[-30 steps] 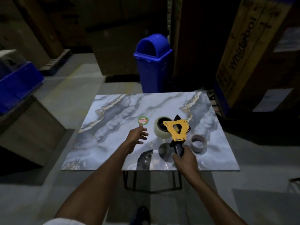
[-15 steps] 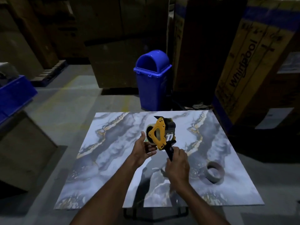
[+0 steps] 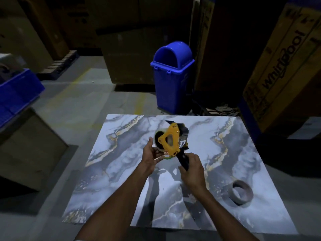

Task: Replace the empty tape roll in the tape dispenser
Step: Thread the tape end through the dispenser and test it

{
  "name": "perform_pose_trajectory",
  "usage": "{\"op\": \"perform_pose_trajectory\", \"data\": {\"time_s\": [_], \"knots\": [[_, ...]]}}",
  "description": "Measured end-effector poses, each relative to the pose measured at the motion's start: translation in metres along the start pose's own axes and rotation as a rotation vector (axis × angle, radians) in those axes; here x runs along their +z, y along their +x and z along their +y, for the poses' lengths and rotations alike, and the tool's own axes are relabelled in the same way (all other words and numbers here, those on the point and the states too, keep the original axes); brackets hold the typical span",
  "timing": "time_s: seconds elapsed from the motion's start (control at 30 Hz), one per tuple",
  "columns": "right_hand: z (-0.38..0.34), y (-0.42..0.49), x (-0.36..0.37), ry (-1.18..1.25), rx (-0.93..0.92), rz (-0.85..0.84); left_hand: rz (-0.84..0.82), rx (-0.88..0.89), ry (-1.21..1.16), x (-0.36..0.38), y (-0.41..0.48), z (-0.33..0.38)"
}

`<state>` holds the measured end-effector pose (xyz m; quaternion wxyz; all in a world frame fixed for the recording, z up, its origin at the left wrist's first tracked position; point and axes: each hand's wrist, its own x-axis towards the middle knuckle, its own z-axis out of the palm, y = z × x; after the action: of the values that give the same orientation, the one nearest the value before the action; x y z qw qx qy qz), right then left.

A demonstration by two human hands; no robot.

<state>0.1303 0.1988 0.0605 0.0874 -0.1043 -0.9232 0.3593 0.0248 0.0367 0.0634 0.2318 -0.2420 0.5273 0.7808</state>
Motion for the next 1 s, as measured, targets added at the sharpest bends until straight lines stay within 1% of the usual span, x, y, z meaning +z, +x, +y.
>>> {"op": "perform_pose_trajectory", "data": {"time_s": [0.13, 0.27, 0.43, 0.53, 0.7, 0.87, 0.93, 1.0], "knots": [[0.017, 0.02, 0.018, 0.158, 0.135, -0.096, 0.105, 0.043, 0.107, -0.006, 0.011, 0.005], [0.026, 0.03, 0.04, 0.273, 0.275, -0.217, 0.117, 0.03, 0.222, -0.016, 0.027, 0.009], [0.034, 0.026, 0.064, 0.34, 0.375, -0.267, 0.167, 0.012, 0.323, -0.022, 0.035, 0.001], [0.041, 0.016, 0.072, 0.309, 0.396, -0.291, 0.162, -0.029, 0.395, -0.025, 0.031, -0.009], [0.041, 0.014, 0.07, 0.303, 0.406, -0.246, 0.093, -0.007, 0.439, -0.023, 0.023, -0.019], [0.041, 0.017, 0.069, 0.2, 0.361, -0.226, 0.059, -0.003, 0.58, -0.016, 0.012, -0.017], [0.04, 0.019, 0.065, 0.142, 0.331, -0.259, 0.044, 0.022, 0.679, -0.017, 0.007, -0.019], [0.039, 0.018, 0.057, 0.091, 0.292, -0.272, 0.048, 0.103, 0.826, -0.017, -0.003, -0.019]]}}
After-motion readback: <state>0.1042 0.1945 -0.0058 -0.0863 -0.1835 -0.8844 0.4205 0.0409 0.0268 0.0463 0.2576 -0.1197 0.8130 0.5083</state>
